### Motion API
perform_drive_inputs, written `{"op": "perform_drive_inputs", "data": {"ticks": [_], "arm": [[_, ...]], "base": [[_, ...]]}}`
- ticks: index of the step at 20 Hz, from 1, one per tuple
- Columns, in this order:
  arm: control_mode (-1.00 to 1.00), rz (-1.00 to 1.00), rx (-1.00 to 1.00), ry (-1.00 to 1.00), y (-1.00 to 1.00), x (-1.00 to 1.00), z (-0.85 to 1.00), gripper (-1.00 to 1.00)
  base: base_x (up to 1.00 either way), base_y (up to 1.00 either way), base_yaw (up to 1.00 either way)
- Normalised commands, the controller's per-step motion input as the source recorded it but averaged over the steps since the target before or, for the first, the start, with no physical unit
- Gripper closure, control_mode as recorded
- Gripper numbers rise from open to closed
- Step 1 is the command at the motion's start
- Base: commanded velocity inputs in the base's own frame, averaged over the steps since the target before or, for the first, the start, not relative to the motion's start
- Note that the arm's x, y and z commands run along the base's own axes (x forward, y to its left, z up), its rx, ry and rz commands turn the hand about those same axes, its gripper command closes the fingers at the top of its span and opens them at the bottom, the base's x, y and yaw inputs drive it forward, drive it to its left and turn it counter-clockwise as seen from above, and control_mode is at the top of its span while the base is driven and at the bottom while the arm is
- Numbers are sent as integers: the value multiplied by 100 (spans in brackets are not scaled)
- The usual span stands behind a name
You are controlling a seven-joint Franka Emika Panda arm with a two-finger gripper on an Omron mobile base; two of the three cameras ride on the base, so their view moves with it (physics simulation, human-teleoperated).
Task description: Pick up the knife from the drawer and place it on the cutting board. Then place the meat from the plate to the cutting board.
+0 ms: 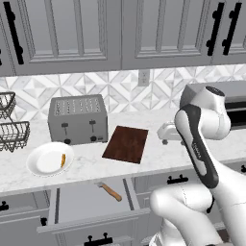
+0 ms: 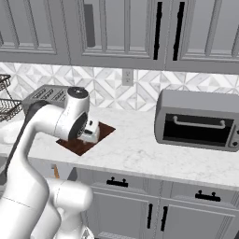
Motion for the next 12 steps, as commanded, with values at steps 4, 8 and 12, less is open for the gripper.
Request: {"op": "perform_drive_inputs", "data": {"ticks": [4, 8, 12], "arm": [[-100, 0, 0, 0, 0, -3, 0, -100], [100, 0, 0, 0, 0, 0, 0, -100], [100, 0, 0, 0, 0, 0, 0, -100]], "base": [[0, 0, 0], [0, -12, 0], [0, -68, 0]]}}
